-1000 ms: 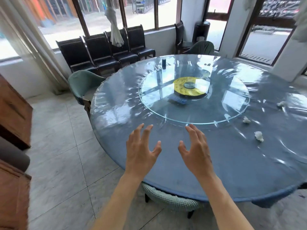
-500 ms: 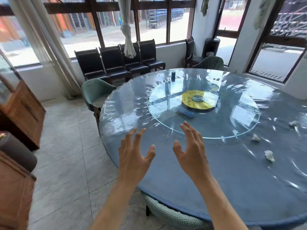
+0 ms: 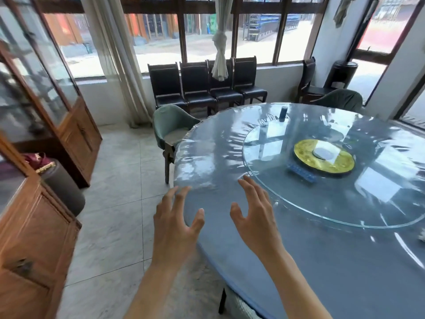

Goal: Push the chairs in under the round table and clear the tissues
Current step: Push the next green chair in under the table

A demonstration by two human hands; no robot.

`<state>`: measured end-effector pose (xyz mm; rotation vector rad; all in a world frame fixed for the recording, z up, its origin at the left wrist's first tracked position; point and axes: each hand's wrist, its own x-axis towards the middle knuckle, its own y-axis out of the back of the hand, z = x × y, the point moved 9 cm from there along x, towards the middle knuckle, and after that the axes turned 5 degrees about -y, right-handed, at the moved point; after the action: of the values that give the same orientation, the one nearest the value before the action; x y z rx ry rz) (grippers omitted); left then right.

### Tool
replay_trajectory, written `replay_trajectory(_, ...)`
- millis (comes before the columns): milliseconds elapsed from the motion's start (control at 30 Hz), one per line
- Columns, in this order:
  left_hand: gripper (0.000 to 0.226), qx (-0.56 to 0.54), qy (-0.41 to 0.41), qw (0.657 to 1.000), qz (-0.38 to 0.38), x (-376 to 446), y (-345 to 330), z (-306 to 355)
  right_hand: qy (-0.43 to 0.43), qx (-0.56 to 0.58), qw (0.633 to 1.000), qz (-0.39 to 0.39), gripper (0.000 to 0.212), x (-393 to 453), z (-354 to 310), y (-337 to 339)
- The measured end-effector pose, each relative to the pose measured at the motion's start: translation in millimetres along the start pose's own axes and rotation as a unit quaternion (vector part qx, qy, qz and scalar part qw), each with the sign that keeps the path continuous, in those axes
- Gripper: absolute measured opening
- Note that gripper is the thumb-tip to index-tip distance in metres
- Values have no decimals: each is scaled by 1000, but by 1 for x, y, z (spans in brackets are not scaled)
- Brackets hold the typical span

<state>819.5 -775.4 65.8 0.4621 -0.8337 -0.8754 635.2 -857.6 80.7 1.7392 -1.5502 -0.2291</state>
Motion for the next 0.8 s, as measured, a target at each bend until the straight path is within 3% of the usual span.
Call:
replay_trajectory(467,56,68,31,997,30,145,90,-198,39,31,997,-61,57,137,-127,-217)
replay_trajectory(800,56,94,72,992,44,250,94,-311,67,49,991,-104,56,252,-155,-345)
